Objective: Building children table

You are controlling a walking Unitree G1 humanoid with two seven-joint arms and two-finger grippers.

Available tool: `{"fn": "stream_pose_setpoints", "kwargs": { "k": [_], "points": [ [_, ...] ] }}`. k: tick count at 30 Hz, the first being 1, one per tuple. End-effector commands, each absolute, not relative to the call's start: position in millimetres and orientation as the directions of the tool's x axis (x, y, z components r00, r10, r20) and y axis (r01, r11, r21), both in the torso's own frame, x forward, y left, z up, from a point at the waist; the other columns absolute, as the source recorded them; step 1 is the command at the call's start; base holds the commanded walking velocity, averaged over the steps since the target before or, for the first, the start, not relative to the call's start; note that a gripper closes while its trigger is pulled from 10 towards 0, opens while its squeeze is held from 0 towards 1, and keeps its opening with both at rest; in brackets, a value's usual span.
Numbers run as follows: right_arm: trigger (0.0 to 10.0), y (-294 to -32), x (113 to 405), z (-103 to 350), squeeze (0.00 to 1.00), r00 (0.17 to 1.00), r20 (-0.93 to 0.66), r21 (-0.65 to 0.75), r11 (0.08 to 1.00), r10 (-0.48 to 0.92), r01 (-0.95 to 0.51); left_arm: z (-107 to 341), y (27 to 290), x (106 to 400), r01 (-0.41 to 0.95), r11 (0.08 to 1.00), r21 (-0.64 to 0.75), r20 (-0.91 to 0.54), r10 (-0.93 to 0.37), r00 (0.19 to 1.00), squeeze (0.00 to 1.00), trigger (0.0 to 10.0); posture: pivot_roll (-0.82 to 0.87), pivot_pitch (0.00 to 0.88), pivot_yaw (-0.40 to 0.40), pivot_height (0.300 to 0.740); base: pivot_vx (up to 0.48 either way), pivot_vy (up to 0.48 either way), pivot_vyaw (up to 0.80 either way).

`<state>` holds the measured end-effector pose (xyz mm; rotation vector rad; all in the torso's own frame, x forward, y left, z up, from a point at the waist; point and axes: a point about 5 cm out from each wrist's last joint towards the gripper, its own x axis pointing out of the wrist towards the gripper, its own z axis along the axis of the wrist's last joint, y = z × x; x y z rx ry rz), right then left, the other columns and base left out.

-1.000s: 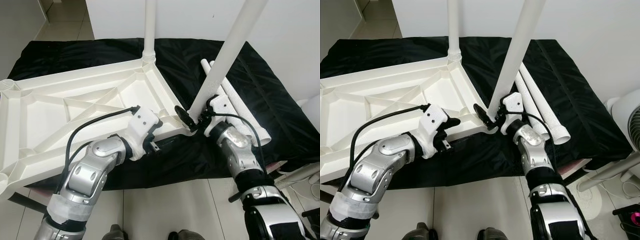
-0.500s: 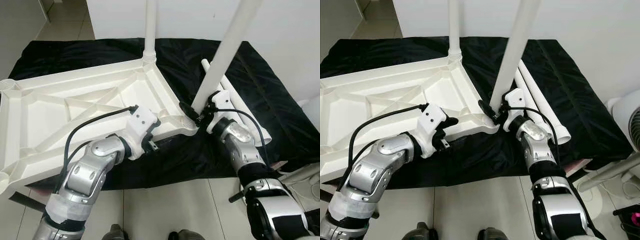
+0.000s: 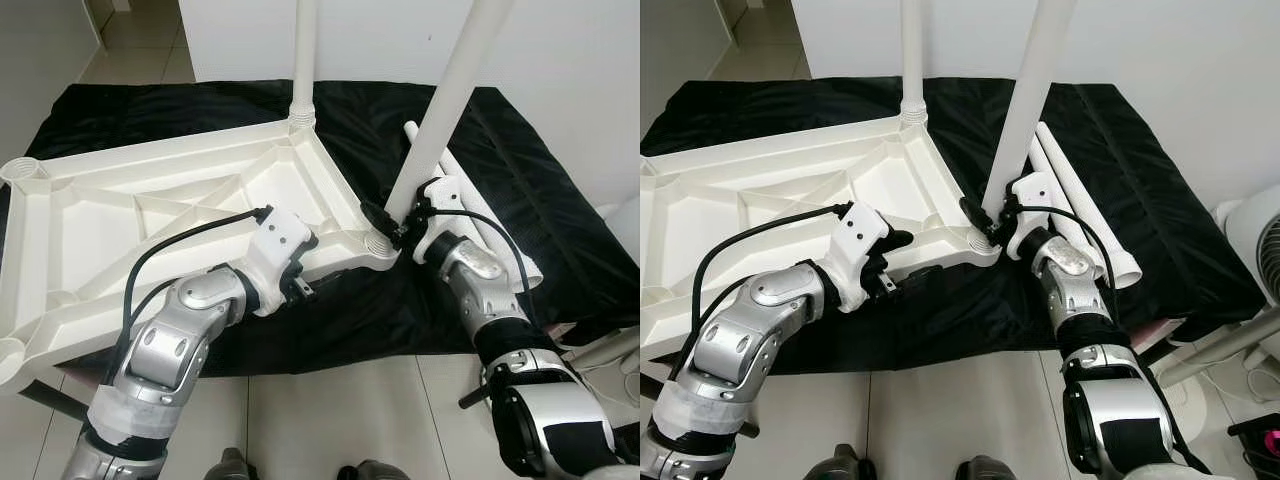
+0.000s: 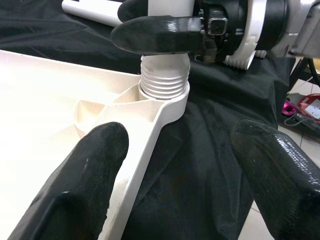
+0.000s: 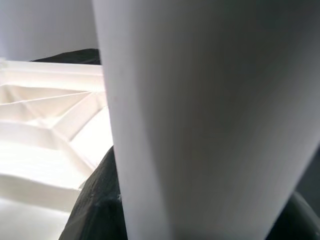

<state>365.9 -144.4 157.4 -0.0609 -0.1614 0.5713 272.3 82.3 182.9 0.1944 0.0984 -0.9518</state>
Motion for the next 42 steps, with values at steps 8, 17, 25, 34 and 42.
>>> {"fn": "stream_pose_setpoints", "kwargs": {
  "k": [8,17,25,34,42],
  "points": [
    [10.0,-137,363,136,0.00,0.889,0.050,-0.101,0.888,0.455,-0.448,185,82,270,0.804,0.582,0.121,-0.158,-0.789,0.594,0.00,10.0,-0.03,0.055,-0.006,0.740,0.000,0.000,0.00],
    [10.0,-127,359,129,0.00,0.973,0.065,-0.001,0.975,0.223,-0.223,184,83,269,0.803,0.583,0.121,-0.162,-0.787,0.596,0.00,10.0,-0.03,0.046,-0.013,0.740,0.000,0.000,0.00],
    [10.0,-114,353,124,0.00,0.997,0.046,0.078,0.995,0.055,-0.058,184,84,269,0.800,0.586,0.124,-0.162,-0.784,0.599,0.00,10.0,-0.02,0.030,-0.020,0.740,0.000,0.000,0.00],
    [10.0,-114,353,125,0.00,0.988,-0.005,0.111,0.981,-0.157,0.157,184,85,270,0.799,0.587,0.128,-0.162,-0.783,0.601,0.00,10.0,-0.02,0.016,-0.016,0.740,0.000,0.000,0.00],
    [10.0,-114,357,129,0.00,0.982,-0.013,0.091,0.978,-0.188,0.188,185,87,272,0.796,0.591,0.133,-0.163,-0.779,0.606,0.00,10.0,-0.02,0.016,-0.016,0.740,0.000,0.000,0.00]
  ]
}}
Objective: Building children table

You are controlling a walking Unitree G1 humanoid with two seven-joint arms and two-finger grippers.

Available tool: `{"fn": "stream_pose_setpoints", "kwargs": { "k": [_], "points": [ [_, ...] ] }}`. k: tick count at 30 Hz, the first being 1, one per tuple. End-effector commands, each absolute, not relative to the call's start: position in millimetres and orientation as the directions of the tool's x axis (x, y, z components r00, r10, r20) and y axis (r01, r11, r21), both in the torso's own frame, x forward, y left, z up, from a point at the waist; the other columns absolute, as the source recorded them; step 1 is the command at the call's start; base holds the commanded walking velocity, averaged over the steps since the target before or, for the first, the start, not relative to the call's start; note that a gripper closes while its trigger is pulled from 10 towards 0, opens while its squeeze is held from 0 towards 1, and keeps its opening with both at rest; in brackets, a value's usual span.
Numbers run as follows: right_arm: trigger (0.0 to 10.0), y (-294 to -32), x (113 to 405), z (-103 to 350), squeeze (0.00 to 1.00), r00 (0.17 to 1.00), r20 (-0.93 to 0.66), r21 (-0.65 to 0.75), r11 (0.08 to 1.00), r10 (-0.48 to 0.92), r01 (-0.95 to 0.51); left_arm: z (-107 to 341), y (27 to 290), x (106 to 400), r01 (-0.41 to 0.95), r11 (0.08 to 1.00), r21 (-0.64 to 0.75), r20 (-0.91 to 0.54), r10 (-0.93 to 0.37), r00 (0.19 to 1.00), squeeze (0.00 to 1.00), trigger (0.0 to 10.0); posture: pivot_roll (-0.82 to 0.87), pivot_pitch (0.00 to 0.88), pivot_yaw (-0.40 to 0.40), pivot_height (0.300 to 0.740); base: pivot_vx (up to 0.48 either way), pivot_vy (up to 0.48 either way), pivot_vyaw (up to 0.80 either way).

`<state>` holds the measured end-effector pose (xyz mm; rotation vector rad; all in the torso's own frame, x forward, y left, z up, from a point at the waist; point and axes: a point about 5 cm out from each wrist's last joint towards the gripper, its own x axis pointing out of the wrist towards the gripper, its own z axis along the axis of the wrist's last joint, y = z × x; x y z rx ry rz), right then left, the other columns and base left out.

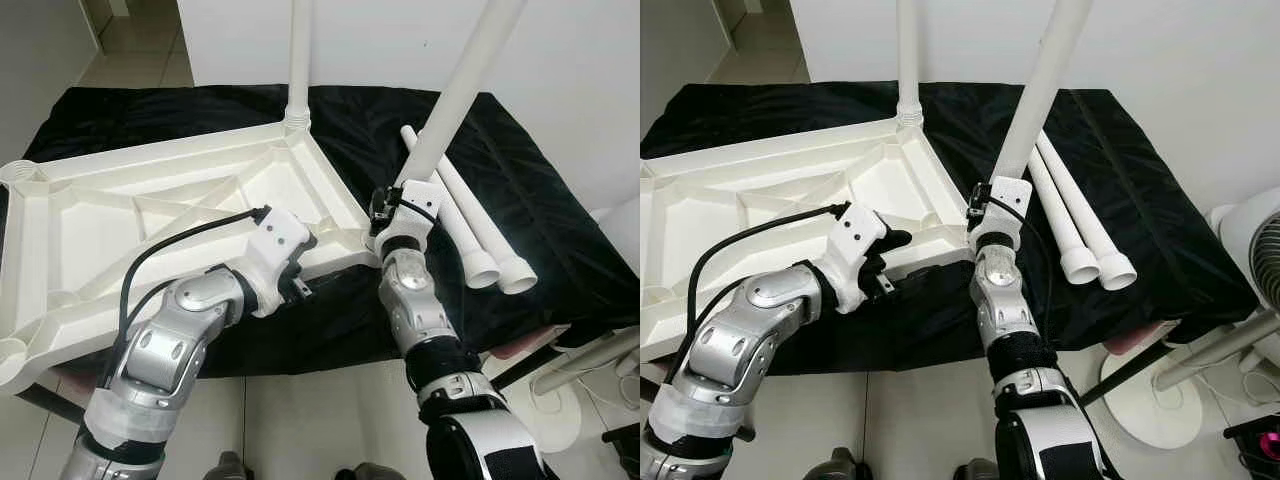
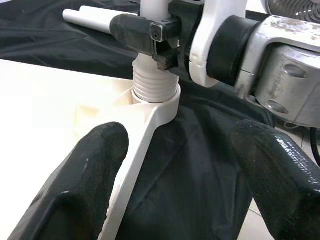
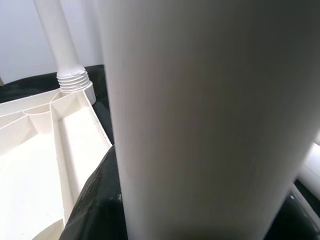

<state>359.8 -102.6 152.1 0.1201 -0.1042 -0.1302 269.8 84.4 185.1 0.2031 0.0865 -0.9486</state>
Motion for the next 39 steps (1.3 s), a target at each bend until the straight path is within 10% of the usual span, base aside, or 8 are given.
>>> {"fn": "stream_pose_setpoints", "kwargs": {
  "k": [1,30,31,32,33,39],
  "points": [
    [10.0,-112,358,130,0.00,0.986,-0.010,0.068,0.983,-0.168,0.169,185,87,272,0.794,0.592,0.133,-0.163,-0.778,0.607,0.00,10.0,-0.02,0.018,-0.018,0.740,0.000,0.000,0.00],
    [10.0,-119,354,115,0.00,0.984,-0.081,-0.009,0.988,-0.157,0.157,185,91,271,0.782,0.611,0.127,-0.167,-0.764,0.624,0.00,10.0,-0.02,0.052,-0.018,0.740,0.000,0.000,0.00],
    [10.0,-118,355,118,0.03,0.986,-0.067,0.005,0.988,-0.153,0.154,185,91,271,0.780,0.613,0.126,-0.166,-0.762,0.626,0.00,10.0,-0.02,0.055,-0.018,0.740,0.000,0.000,0.00],
    [10.0,-118,355,120,0.33,0.988,-0.052,0.011,0.989,-0.146,0.147,186,91,272,0.778,0.615,0.126,-0.165,-0.761,0.628,0.00,10.0,-0.02,0.055,-0.018,0.740,0.000,0.000,0.00],
    [10.0,-117,355,123,1.00,0.993,-0.032,0.030,0.993,-0.116,0.117,186,91,272,0.777,0.617,0.125,-0.163,-0.759,0.630,0.00,10.0,-0.02,0.058,-0.019,0.740,0.000,0.000,0.00],
    [10.0,-118,356,129,1.00,0.998,0.007,0.042,0.997,-0.063,0.062,186,91,272,0.775,0.620,0.123,-0.161,-0.758,0.632,0.00,10.0,-0.02,0.060,-0.019,0.740,0.000,0.000,0.00]
  ]
}}
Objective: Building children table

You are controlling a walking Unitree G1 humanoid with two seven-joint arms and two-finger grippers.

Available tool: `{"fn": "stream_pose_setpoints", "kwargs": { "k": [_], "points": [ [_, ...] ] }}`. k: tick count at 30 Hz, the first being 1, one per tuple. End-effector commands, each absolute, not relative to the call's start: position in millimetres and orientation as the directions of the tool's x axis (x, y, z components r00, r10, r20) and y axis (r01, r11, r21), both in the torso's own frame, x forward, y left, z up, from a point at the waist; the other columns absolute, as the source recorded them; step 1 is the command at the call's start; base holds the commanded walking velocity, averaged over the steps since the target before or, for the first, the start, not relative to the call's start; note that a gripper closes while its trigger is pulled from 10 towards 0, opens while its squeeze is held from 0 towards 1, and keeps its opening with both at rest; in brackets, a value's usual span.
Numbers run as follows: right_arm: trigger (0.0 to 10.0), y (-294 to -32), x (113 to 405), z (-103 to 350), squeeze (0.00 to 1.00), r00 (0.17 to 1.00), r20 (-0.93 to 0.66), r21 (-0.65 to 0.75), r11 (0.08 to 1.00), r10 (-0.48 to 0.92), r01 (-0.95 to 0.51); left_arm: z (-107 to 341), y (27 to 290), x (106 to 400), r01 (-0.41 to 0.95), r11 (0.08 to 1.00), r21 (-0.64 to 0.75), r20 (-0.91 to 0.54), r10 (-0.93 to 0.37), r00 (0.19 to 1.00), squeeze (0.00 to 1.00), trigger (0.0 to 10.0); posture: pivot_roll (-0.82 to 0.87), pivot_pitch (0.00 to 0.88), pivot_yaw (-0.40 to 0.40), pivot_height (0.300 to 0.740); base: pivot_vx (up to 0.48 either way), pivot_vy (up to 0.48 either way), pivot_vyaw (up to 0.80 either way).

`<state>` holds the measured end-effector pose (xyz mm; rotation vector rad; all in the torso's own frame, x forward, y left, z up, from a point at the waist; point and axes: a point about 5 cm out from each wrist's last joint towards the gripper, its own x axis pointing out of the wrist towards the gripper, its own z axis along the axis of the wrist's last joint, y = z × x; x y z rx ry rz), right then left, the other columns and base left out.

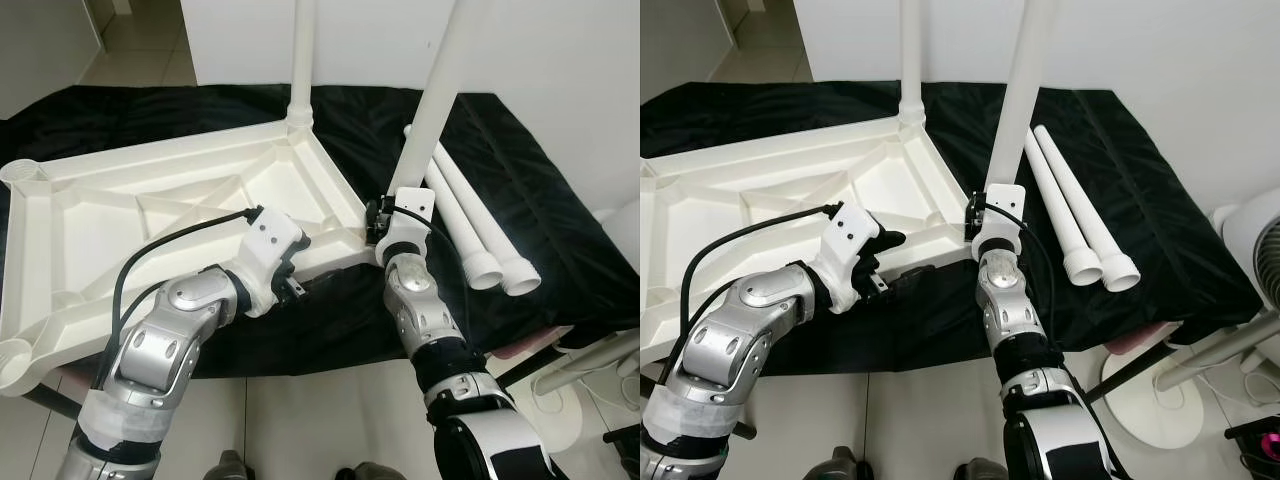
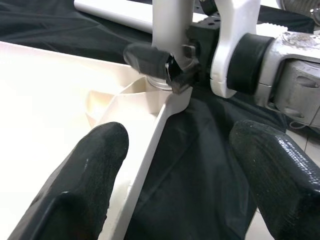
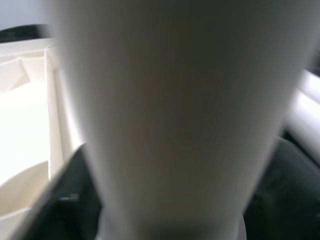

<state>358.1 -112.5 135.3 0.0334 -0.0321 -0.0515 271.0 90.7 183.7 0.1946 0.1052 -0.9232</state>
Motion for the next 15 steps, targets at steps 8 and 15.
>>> {"fn": "stream_pose_setpoints", "kwargs": {
  "k": [8,15],
  "points": [
    [10.0,-129,360,139,0.00,0.997,0.076,0.022,0.999,0.025,-0.026,187,91,273,0.774,0.621,0.123,-0.158,-0.758,0.633,0.00,10.0,-0.01,0.056,-0.019,0.740,0.000,0.000,0.00],
    [10.0,-147,362,148,0.00,0.953,0.114,-0.080,0.959,0.280,-0.273,186,83,272,0.793,0.596,0.126,-0.159,-0.777,0.609,0.00,10.0,-0.03,0.048,-0.011,0.740,0.000,0.000,0.00]
  ]
}}
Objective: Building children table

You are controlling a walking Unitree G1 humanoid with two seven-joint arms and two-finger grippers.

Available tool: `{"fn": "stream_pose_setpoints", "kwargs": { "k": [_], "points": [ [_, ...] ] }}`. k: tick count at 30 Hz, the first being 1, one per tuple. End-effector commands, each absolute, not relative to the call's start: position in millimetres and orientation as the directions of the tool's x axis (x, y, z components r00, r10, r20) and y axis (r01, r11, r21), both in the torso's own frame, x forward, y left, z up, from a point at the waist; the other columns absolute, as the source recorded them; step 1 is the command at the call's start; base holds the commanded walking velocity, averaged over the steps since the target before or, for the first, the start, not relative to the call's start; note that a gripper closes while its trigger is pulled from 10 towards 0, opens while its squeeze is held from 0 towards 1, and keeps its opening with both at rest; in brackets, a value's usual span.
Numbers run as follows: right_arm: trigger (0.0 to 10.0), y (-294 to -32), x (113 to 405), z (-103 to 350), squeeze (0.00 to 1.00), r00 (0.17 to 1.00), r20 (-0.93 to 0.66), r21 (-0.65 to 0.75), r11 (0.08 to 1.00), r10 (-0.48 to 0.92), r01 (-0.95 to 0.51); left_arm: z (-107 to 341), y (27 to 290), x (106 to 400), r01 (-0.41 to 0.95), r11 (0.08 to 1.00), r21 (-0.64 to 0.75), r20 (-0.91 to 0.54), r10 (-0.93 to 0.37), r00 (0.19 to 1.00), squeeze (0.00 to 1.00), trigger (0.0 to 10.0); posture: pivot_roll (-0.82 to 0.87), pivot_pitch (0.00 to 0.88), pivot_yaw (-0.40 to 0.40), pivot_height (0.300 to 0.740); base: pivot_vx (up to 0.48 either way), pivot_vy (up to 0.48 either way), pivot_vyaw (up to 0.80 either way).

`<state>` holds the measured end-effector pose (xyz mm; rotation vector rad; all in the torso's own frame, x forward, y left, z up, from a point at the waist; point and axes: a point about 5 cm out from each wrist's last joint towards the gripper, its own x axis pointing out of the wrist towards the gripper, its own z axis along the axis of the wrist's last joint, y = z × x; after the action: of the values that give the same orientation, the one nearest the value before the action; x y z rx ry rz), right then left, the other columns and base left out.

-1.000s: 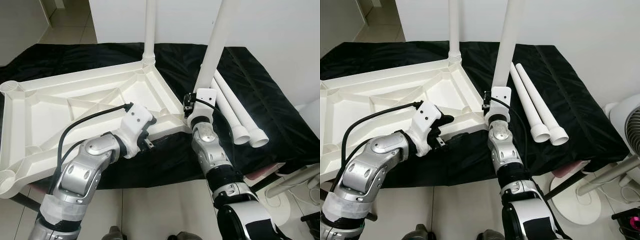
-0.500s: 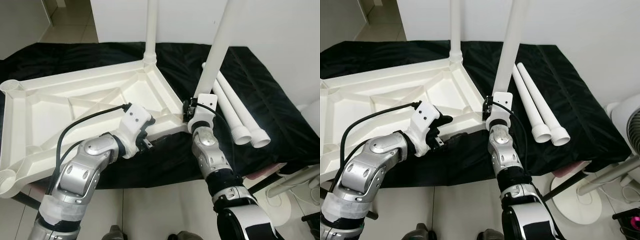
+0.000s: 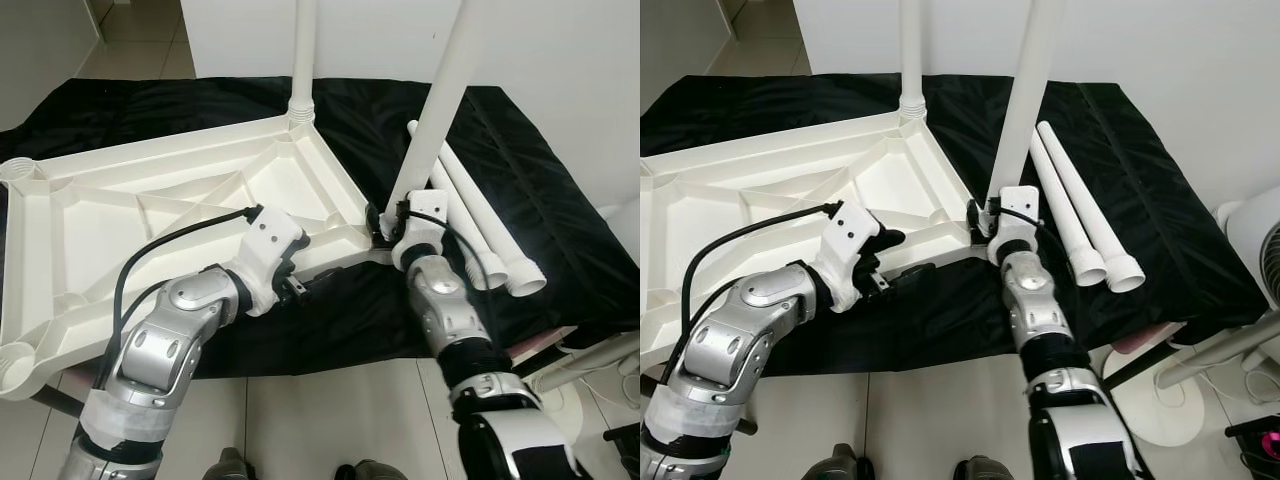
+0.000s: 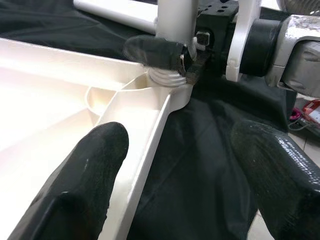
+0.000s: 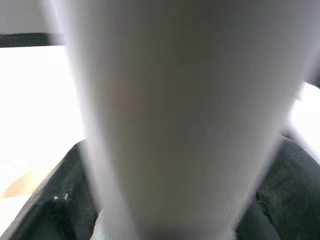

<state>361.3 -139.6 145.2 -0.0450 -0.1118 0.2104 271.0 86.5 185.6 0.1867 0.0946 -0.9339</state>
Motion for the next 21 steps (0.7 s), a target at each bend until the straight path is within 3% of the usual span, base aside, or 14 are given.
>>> {"fn": "stream_pose_setpoints", "kwargs": {
  "k": [1,3,9,19,20,21],
  "points": [
    [10.0,-147,362,148,0.00,0.953,0.114,-0.080,0.959,0.280,-0.273,186,83,272,0.793,0.596,0.126,-0.159,-0.777,0.609,0.00,10.0,-0.03,0.048,-0.011,0.740,0.000,0.000,0.00],
    [10.0,-147,362,148,0.00,0.953,0.114,-0.080,0.959,0.280,-0.273,186,83,272,0.793,0.596,0.126,-0.159,-0.777,0.609,0.00,10.0,-0.03,0.048,-0.011,0.740,0.000,0.000,0.00],
    [10.0,-154,364,157,0.00,0.870,0.114,-0.155,0.873,0.481,-0.462,182,72,268,0.817,0.565,0.114,-0.174,-0.799,0.576,0.00,10.0,-0.03,0.048,-0.008,0.740,0.000,0.000,0.00],
    [10.0,-155,371,168,0.00,0.803,0.086,-0.209,0.799,0.590,-0.565,181,63,264,0.834,0.544,0.095,-0.178,-0.814,0.552,0.00,10.0,-0.03,0.050,-0.010,0.740,0.000,0.000,0.00],
    [6.6,-156,373,169,0.00,0.794,0.075,-0.213,0.788,0.603,-0.578,181,62,263,0.834,0.543,0.093,-0.178,-0.815,0.551,0.00,10.0,-0.03,0.049,-0.012,0.740,0.000,0.000,0.00],
    [6.6,-156,373,169,0.00,0.794,0.075,-0.213,0.788,0.603,-0.578,181,62,263,0.834,0.543,0.093,-0.178,-0.815,0.551,0.00,10.0,-0.03,0.049,-0.012,0.740,0.000,0.000,0.00]
  ]
}}
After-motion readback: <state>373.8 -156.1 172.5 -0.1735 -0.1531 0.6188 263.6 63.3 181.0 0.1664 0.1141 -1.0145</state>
